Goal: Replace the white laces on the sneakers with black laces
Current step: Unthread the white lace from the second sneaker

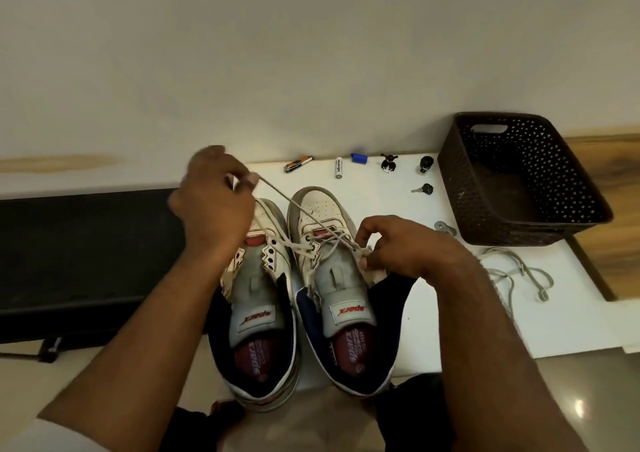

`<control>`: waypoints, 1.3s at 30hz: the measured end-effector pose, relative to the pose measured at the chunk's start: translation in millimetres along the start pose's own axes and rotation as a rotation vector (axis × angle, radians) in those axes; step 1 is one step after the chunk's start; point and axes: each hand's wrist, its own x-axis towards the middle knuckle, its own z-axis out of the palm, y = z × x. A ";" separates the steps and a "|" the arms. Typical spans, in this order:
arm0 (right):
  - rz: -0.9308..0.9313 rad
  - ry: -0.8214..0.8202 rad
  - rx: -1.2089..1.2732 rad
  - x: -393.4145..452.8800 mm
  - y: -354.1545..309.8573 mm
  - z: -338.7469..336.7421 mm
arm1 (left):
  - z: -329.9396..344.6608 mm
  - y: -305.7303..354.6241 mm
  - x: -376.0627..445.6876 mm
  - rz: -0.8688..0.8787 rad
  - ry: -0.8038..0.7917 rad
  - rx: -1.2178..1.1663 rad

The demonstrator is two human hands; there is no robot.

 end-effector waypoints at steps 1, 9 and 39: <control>-0.001 -0.001 0.006 0.0 0.4 -0.3 | -6.3 -5.0 6.2 -0.065 0.072 -0.020; -0.020 -0.026 -0.115 -1.2 -2.7 3.2 | 9.9 8.7 -15.4 0.178 -0.593 0.228; -0.146 0.239 0.008 6.2 -21.2 8.6 | 12.4 19.8 -30.0 0.196 -0.648 0.269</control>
